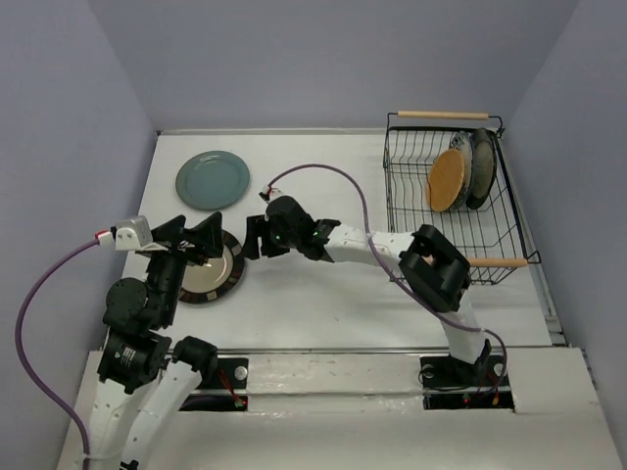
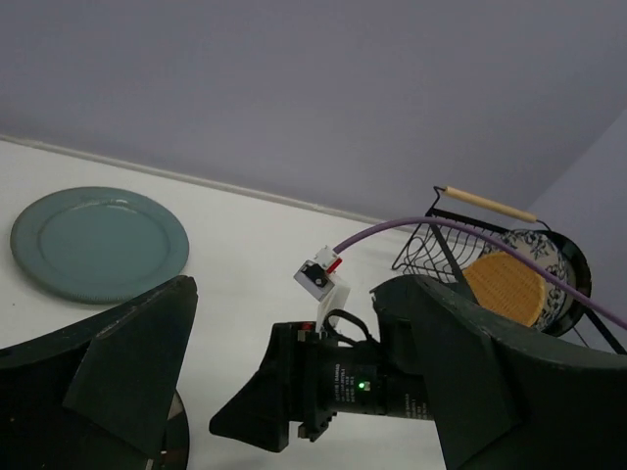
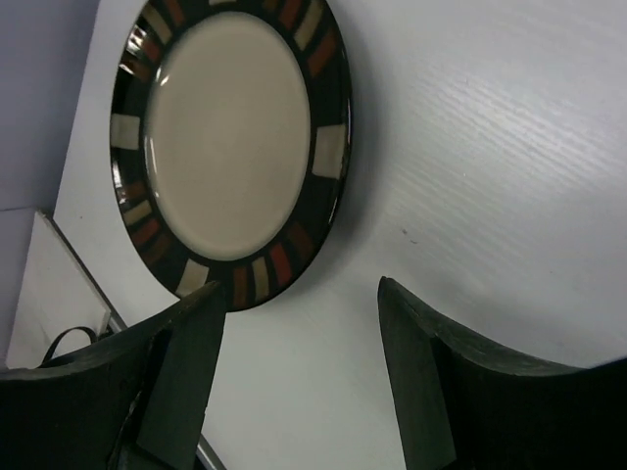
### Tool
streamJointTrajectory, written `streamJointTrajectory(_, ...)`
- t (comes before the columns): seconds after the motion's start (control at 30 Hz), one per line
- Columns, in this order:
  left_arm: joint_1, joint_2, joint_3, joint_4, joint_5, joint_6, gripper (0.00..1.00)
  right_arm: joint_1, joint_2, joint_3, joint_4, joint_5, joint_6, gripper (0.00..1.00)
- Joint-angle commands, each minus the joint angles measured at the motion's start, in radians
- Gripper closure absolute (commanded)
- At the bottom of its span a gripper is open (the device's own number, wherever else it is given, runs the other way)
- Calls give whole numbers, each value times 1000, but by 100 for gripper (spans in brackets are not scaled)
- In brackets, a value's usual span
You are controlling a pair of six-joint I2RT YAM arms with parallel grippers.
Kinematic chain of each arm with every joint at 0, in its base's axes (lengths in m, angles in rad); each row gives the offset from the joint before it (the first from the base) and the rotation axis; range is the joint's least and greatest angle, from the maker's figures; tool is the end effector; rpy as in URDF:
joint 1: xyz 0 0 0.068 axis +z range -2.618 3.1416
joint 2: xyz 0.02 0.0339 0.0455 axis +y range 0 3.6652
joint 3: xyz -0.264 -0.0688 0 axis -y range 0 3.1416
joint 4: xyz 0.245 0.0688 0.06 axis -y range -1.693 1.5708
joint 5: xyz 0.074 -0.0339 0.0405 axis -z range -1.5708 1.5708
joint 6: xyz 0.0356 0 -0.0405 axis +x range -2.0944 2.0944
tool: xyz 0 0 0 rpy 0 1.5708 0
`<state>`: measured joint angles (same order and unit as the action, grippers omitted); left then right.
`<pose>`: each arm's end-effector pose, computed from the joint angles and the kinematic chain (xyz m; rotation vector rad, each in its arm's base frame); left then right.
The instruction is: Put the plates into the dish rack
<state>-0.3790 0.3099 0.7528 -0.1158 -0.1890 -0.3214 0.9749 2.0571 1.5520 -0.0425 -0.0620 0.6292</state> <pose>0.0651 -0.0187 0.3882 -0.1296 1.2580 -0.4885 0.2678 0.3988 0.2238 -0.4331 2.2489 0.9735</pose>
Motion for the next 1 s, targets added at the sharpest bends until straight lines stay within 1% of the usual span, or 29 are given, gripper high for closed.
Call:
streamJointTrajectory(0.0,-14,-11,-29,39,-29,21,1,5,72,42,142,-56,164,31)
streamJointTrajectory(0.03,-20,-12,-32,38,-26,21,1,5,110,48,153,-68,176,31)
streamJointTrajectory(0.2,-35,-14,-36,42,-6,24,1,15,199,54,230,-149,275,34)
streamJointTrajectory(0.37,-41,-19,-38,39,-6,22,1,24,279,22,398,-196,400,38)
streamJointTrajectory(0.47,-44,-17,-40,41,-3,21,1,24,354,60,464,-234,489,41)
streamJointTrajectory(0.57,-47,-14,-40,41,-1,24,1,24,425,91,519,-259,562,42)
streamJointTrajectory(0.67,-47,-14,-40,41,0,24,1,24,468,108,558,-274,595,45)
streamJointTrajectory(0.77,-46,-15,-40,39,2,22,1,24,468,97,576,-253,615,52)
streamJointTrajectory(0.8,-46,-15,-40,39,3,22,1,24,466,92,578,-246,615,56)
streamJointTrajectory(0.83,-46,-17,-40,41,3,21,1,24,462,77,587,-234,616,67)
streamJointTrajectory(0.9,-47,-17,-40,39,3,22,1,24,449,57,596,-217,616,75)
streamJointTrajectory(0.93,-46,-15,-40,39,3,22,1,24,439,42,608,-210,613,85)
streamJointTrajectory(0.97,-47,-15,-40,41,3,22,1,24,433,36,613,-208,612,89)
